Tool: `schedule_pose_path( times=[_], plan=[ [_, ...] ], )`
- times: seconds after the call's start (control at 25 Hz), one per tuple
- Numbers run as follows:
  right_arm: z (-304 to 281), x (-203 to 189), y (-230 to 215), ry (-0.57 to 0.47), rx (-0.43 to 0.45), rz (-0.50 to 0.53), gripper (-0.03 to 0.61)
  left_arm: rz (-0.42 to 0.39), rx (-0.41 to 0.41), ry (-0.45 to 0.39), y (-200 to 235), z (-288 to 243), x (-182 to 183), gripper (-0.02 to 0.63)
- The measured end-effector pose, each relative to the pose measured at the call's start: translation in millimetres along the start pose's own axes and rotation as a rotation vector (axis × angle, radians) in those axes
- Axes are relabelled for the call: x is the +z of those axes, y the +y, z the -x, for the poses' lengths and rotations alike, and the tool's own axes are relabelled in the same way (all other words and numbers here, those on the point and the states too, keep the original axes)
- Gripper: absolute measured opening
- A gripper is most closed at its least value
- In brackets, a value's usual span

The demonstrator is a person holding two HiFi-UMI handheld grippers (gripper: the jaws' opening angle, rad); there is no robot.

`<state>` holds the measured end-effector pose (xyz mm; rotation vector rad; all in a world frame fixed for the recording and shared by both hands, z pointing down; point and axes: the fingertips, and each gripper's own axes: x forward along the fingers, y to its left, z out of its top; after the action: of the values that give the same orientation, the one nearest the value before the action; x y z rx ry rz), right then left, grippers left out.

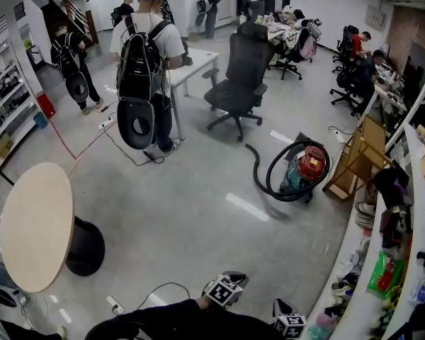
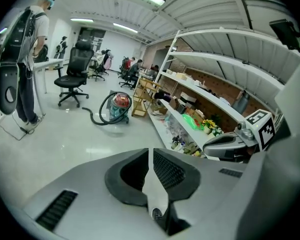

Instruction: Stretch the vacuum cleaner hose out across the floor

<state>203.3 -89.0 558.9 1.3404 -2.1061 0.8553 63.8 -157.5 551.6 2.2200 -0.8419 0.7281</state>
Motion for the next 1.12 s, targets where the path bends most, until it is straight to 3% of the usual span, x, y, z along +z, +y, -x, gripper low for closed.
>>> schedule_pose_path(
  times=[0.28, 0.6, 0.84, 1.0, 1.12],
  plan=[
    [-43.0, 36.2, -1.6, 0.048, -0.012, 0.024, 0.015, 0.058, 0.042, 0.005, 78.8, 0.4, 16.5, 0.044],
    [-87.8, 65.8, -11.8, 0.059, 0.071, 0.041, 0.015, 0.109, 0.069, 0.023, 94.1, -17.1, 31.7, 0.044],
    [-127.0, 135.6, -48.2, 0.022, 0.153, 0.092, 0.015, 0.166, 0.148, -0.038, 105.7, -34.7, 92.2, 0.044],
    [-136.8, 172.8, -92.1, -0.028, 0.184, 0.114, 0.015, 0.127, 0.174, -0.064, 92.4, -67.9, 143.2, 0.044],
    [-140.1, 190.2, -138.3, -0.052, 0.171, 0.043, 0.015, 0.096, 0.166, -0.082, 72.7, -97.1, 178.5, 0.044]
  ],
)
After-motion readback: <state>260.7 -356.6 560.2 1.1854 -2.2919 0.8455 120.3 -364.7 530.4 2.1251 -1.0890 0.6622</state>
